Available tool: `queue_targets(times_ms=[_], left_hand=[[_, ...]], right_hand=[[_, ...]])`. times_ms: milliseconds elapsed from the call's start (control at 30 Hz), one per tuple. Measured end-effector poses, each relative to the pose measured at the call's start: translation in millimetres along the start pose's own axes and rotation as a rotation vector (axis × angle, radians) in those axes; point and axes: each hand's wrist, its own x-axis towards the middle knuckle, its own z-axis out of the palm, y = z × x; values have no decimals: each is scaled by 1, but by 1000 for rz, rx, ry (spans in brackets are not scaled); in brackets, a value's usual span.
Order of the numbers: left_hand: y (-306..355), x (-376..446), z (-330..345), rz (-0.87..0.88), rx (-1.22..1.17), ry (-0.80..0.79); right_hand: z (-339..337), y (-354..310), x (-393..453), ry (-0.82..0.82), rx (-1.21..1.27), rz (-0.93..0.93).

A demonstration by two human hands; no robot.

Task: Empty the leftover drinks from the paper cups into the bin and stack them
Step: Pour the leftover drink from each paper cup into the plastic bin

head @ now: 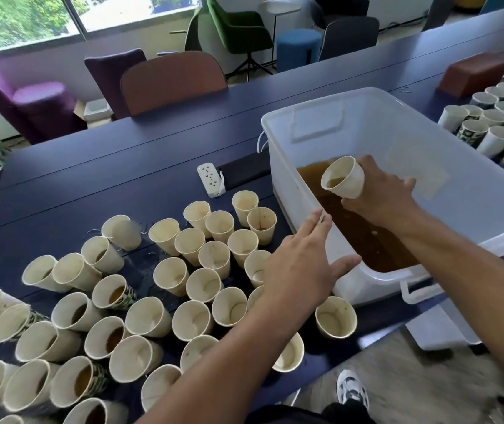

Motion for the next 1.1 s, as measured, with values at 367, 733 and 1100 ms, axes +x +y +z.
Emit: queue_targets(times_ms=[367, 733, 1100], left_hand=[[1, 0, -1, -15, 5, -2], [1, 0, -1, -13, 2, -3], [4, -1, -3, -19, -1, -17]], right_hand=[[5, 8, 3, 48, -86, -54], [10, 11, 5, 65, -79, -71], [13, 15, 6, 110, -78, -109]])
